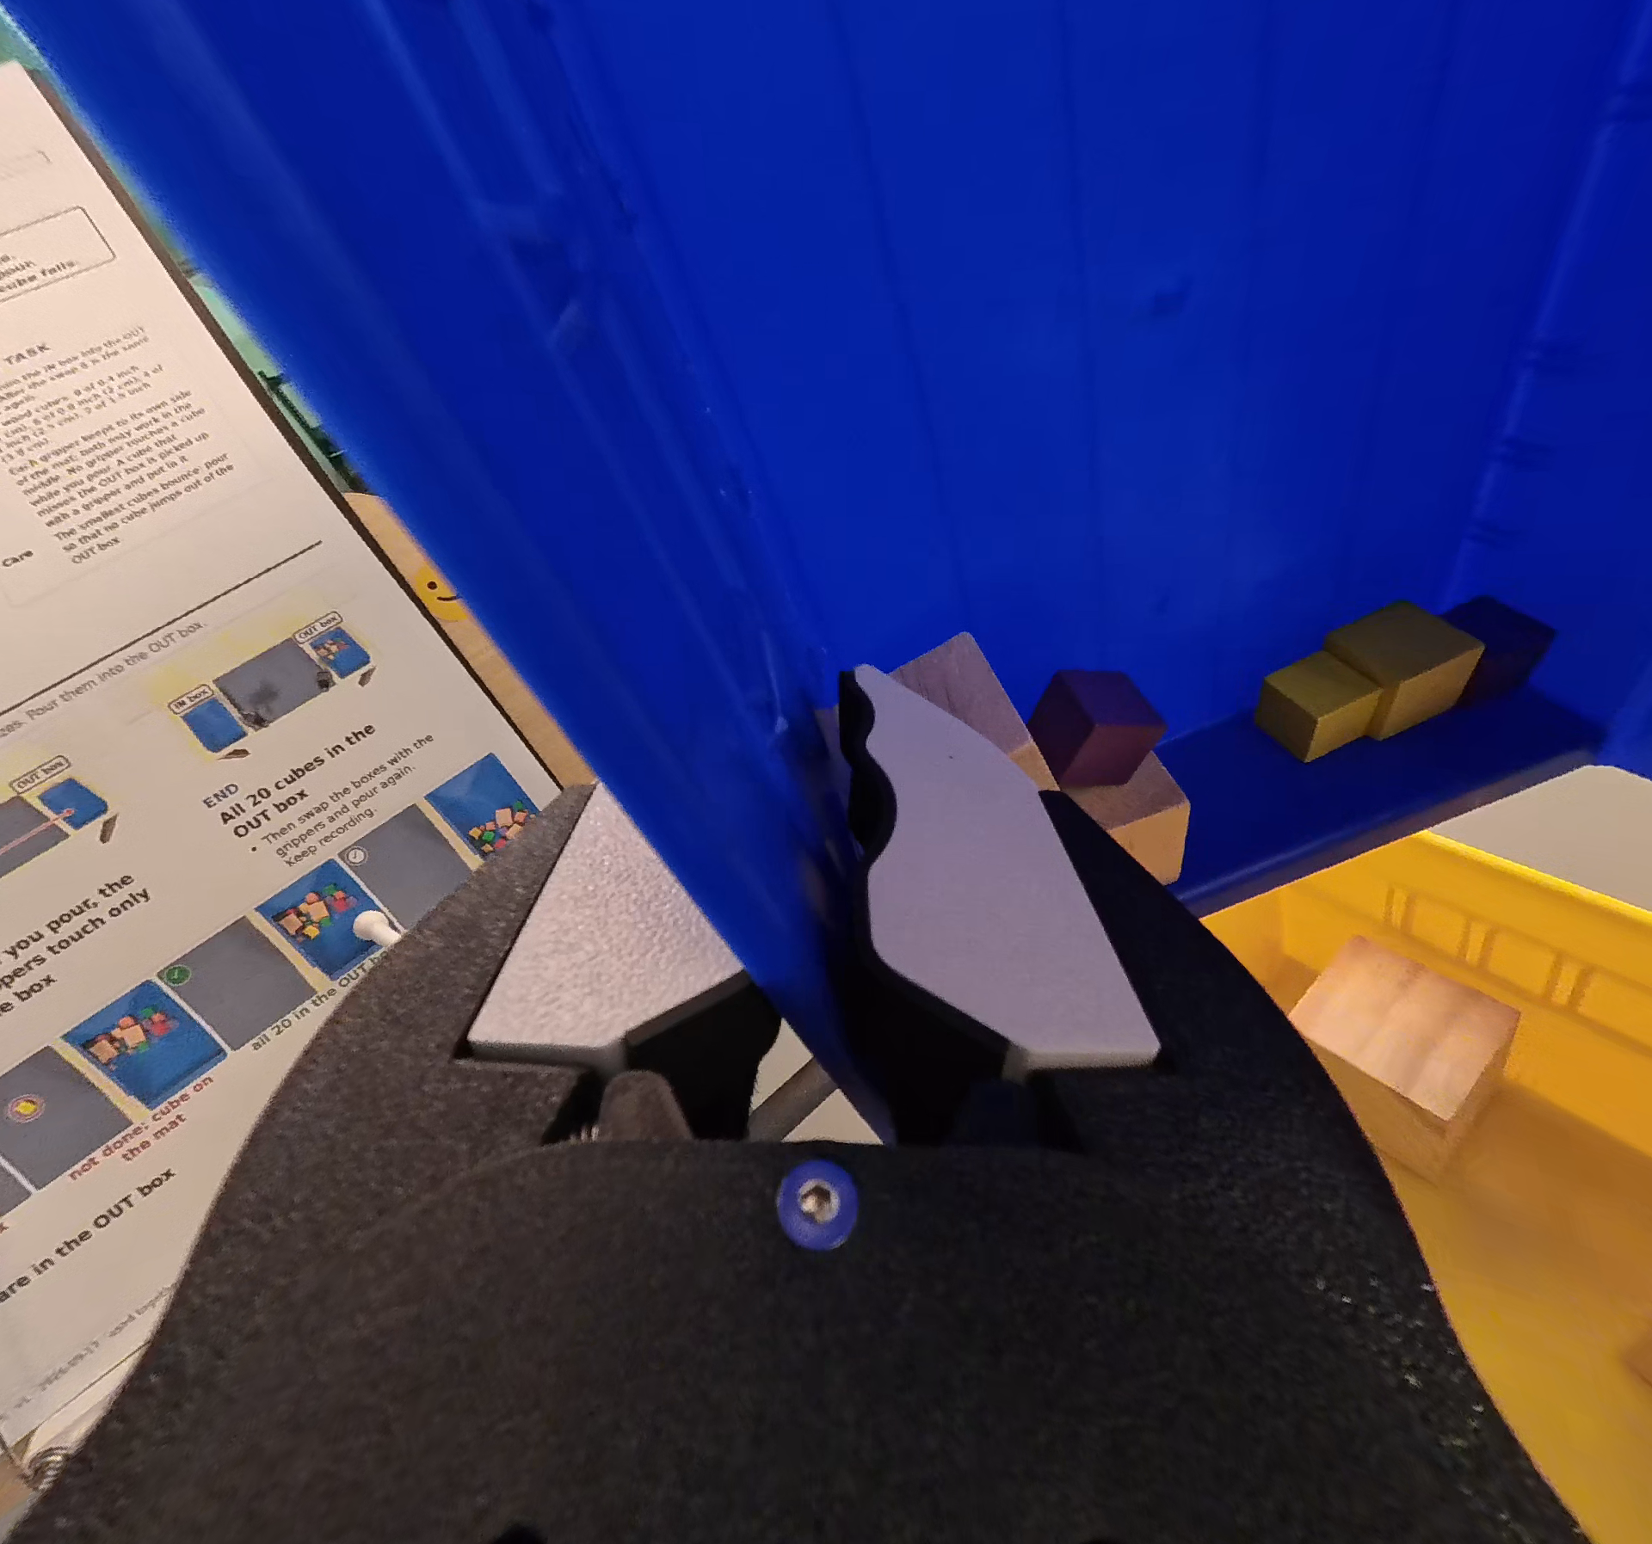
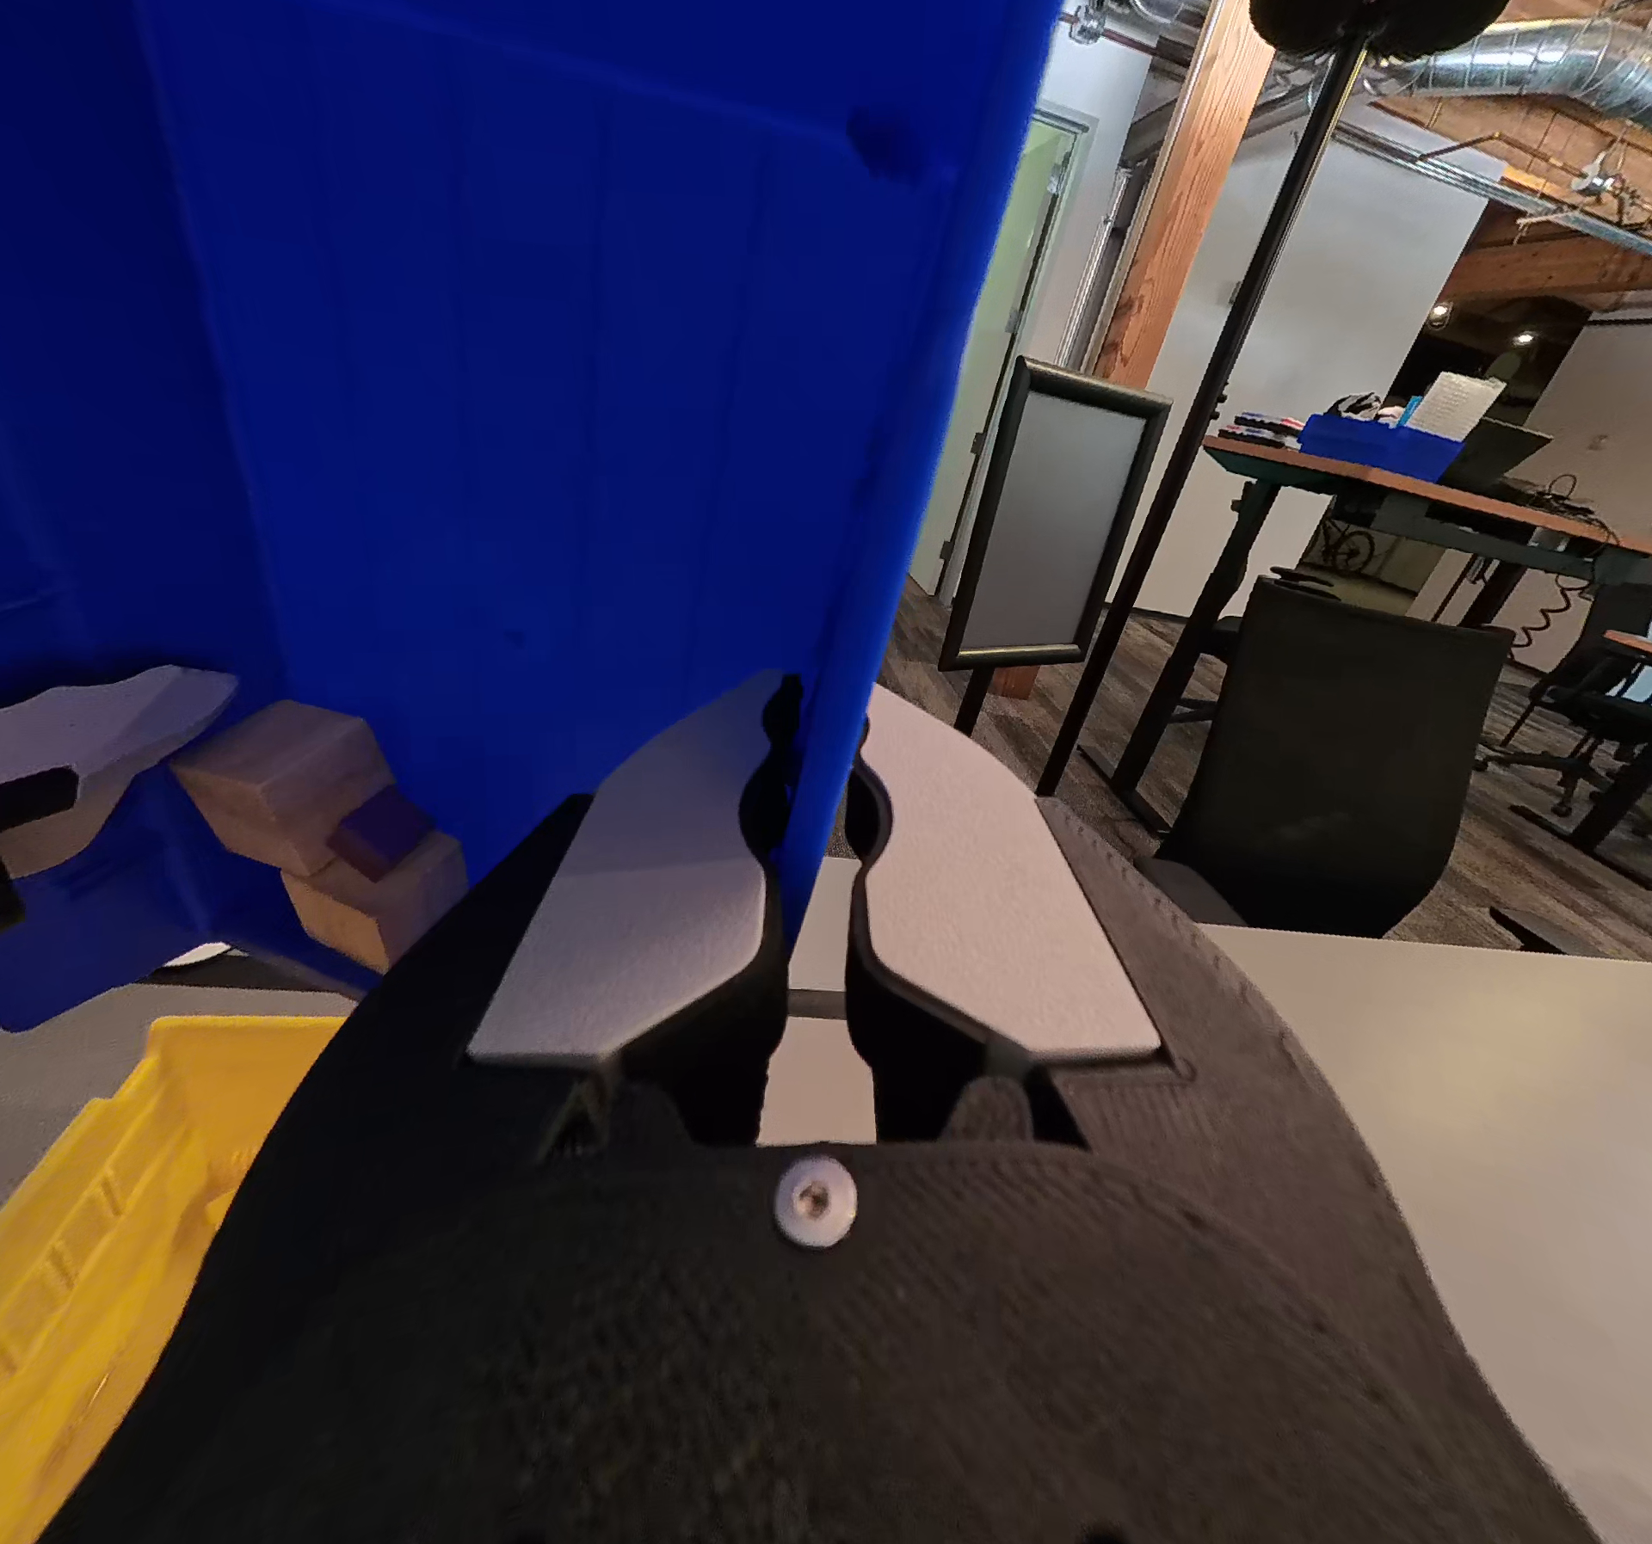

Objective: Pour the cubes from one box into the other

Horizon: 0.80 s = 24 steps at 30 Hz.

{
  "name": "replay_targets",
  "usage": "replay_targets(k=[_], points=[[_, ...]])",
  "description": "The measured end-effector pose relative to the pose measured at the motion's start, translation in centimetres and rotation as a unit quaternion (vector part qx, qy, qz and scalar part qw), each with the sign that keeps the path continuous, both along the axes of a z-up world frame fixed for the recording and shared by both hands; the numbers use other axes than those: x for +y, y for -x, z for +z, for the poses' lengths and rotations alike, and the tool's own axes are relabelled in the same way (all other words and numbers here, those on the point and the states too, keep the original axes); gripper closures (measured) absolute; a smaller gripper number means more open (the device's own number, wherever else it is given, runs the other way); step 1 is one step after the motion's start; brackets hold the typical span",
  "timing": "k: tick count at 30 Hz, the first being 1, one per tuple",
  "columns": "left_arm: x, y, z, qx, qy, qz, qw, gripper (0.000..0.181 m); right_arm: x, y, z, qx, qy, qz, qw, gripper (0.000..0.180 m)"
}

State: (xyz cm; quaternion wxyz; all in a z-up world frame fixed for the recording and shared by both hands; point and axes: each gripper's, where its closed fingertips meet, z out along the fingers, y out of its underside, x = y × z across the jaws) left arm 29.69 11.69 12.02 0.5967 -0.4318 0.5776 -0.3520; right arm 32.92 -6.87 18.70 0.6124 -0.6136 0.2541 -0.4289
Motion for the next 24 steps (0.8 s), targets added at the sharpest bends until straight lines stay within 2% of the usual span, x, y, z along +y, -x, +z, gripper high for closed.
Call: replay_targets(k=[24], points=[[0.3, 1.7, 2.3, -0.066, -0.011, -0.016, 0.998, 0.171, 0.3, 2.9, 2.5, -0.068, -0.001, -0.002, 0.998, 0.171]])
